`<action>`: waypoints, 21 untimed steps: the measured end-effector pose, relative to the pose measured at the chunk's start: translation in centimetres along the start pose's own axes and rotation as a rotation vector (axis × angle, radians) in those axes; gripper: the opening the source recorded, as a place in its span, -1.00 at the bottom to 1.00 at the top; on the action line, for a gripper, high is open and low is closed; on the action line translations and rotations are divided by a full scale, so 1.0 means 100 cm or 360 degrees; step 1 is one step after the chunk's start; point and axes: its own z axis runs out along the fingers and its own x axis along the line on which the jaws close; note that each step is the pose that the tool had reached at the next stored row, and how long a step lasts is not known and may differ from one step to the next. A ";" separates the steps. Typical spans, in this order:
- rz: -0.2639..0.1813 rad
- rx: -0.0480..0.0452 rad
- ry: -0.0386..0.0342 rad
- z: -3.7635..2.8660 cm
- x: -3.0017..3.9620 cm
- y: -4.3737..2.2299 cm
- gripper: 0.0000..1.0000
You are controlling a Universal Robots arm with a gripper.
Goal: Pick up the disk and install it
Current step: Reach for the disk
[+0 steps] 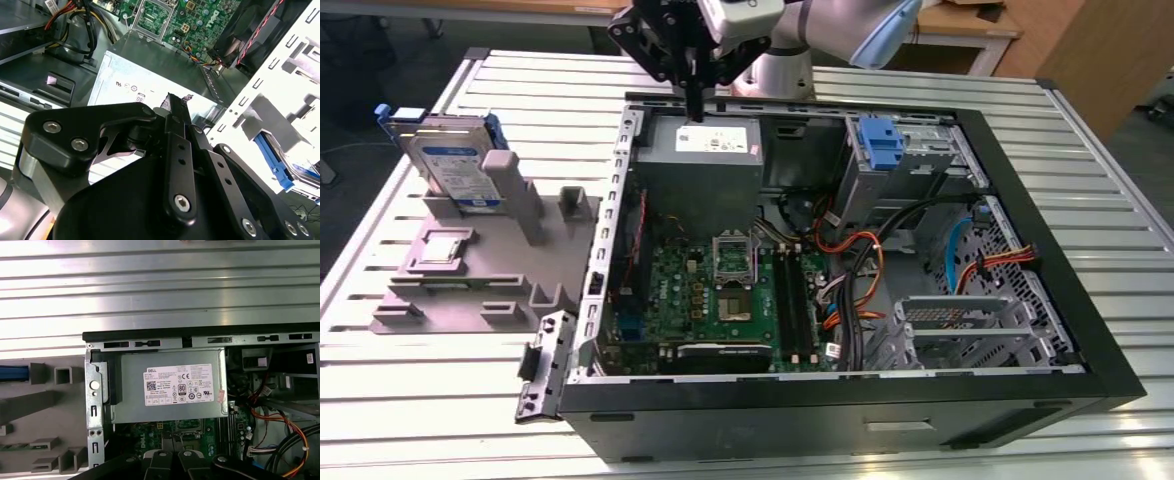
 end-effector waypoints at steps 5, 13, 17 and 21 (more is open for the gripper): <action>0.0000 0.0000 0.0000 0.0002 0.0008 -0.0001 -0.80; 0.0000 0.0000 0.0000 0.0052 0.0139 -0.0013 -0.80; 0.0000 0.0000 0.0000 0.0053 0.0149 -0.0014 -0.80; 0.0000 0.0000 0.0000 0.0054 0.0163 -0.0015 -0.80</action>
